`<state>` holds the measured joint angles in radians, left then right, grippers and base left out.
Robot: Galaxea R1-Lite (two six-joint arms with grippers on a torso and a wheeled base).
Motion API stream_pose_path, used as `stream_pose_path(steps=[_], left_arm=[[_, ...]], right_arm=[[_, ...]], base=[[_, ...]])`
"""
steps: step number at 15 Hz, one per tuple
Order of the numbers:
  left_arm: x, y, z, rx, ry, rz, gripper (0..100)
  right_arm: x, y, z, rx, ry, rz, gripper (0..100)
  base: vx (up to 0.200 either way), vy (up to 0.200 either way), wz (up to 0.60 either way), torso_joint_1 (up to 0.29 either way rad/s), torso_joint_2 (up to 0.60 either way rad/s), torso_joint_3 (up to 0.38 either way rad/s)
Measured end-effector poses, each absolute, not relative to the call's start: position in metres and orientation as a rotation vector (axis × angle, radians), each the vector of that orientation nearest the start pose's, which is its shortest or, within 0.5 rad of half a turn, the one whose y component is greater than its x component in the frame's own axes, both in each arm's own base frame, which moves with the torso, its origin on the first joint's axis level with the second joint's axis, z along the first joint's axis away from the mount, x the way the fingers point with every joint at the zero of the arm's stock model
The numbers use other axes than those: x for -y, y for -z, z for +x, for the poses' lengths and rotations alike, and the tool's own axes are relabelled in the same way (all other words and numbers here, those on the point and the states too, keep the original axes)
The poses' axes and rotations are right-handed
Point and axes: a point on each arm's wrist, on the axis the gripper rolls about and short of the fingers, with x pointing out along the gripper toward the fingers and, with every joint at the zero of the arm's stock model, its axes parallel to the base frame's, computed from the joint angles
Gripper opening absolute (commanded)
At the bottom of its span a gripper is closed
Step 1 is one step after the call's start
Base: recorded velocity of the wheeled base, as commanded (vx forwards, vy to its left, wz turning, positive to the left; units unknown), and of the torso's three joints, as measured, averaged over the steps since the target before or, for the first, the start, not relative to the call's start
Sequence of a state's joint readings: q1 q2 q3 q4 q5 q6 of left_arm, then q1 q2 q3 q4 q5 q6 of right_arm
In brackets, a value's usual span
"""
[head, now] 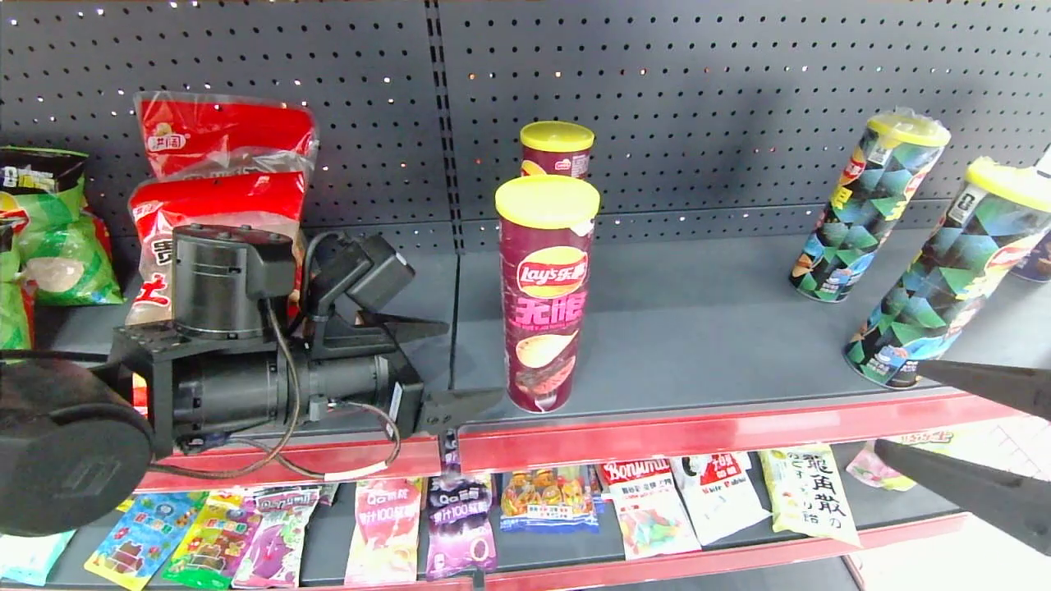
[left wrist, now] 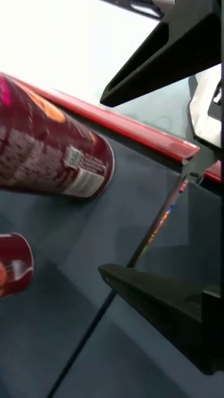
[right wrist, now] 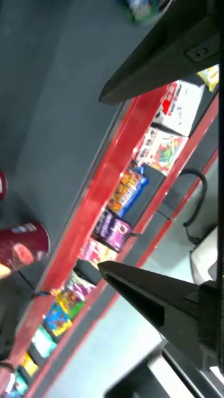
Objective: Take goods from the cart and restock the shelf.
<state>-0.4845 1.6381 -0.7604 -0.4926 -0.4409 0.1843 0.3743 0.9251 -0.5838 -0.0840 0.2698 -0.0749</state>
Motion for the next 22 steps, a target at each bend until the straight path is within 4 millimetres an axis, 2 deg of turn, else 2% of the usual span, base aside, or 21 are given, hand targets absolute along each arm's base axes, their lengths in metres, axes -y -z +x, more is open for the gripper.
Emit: stream_pose_path(steps=[9,17,22], left_arm=[[0.132,-0.168,0.251,-0.345,0.880,0.183,100],[0.143,-0.170,0.271,-0.324,0.864,0.188,100],[0.146,-0.166,0.275,-0.336,0.866,0.189,100]], right_arm=[[-0.039,-0.231,0.093,-0.209,-0.612,-0.057,100],[-0.037,-0.231,0.094,-0.209,-0.593,-0.054,100],[-0.037,-0.231,0.094,-0.210,-0.591,-0.054,100]], base=[[0.000,0.000,0.00,0.000,0.00,0.000],[0.000,0.000,0.00,0.000,0.00,0.000],[0.000,0.000,0.00,0.000,0.00,0.000]])
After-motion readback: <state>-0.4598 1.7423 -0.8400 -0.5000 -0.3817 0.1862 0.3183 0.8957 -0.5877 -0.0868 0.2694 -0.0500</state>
